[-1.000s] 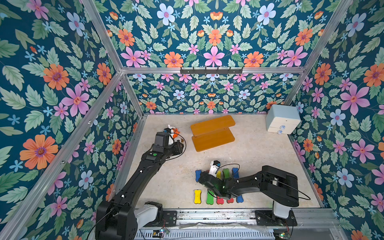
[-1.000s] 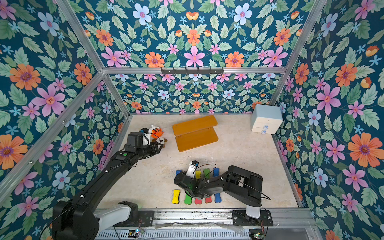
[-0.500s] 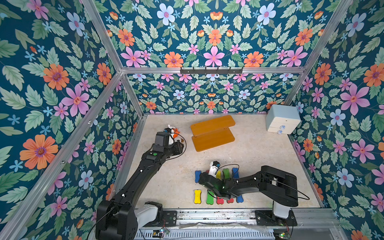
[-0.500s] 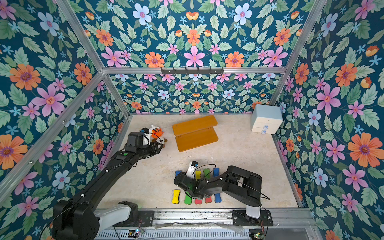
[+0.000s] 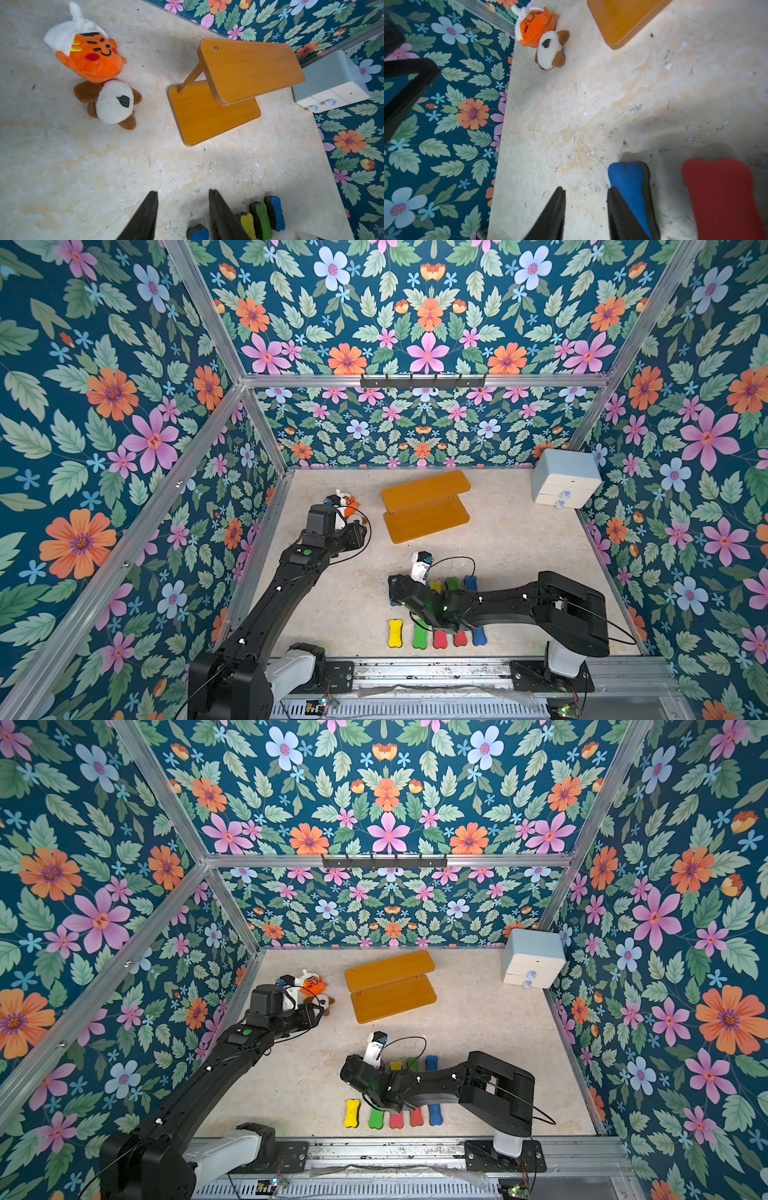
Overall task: Remove the whiteboard erasers from the shelf
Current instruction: Place the whiteboard eraser at the center of the board.
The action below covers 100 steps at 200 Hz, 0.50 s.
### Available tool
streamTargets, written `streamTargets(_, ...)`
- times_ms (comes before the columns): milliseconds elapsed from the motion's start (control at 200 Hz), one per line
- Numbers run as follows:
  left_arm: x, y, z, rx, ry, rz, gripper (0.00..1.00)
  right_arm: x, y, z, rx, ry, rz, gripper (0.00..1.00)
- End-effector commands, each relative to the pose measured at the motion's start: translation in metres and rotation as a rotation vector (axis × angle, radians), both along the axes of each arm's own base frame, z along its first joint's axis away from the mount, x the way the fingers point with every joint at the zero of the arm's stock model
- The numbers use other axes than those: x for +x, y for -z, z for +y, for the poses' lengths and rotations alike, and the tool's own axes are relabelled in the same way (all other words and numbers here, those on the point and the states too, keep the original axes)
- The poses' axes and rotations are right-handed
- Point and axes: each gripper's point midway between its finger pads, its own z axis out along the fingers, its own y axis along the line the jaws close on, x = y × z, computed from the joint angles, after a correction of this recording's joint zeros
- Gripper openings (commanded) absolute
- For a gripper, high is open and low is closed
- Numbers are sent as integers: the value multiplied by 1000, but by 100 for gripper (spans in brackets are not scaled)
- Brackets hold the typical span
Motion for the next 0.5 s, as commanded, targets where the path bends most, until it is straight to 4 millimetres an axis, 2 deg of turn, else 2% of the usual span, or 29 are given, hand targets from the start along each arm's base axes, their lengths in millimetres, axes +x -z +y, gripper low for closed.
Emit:
streamTargets(0, 7, -19, -1, -28, -10, -76, 48, 10, -18, -14, -133, -27, -147, 44)
streamTargets(75, 11, -27, 2, -16, -26, -94, 50, 17, -38, -21, -175, -36, -239, 46)
streamTargets(110, 13, -29, 4, -2, -32, -98, 51, 21, -40, -26, -220, -26, -274, 48)
streamTargets(135, 14, -31, 6, 13, -40, -103, 52, 24, -58, -33, -222, -3, -316, 49)
streamTargets(225, 18, -40, 14, 51, -69, -140, 57, 36, -75, -57, -335, 75, -421, 56)
streamTargets(290, 20, -47, 16, 69, -70, -176, 64, 45, -84, -83, -419, 189, -488, 62)
streamTargets(385, 24, -55, 22, 101, -88, -228, 75, 54, -100, -120, -503, 359, -600, 63)
streamTargets(495, 27, -62, 32, 136, -134, -298, 86, 62, -118, -155, -510, 411, -729, 64)
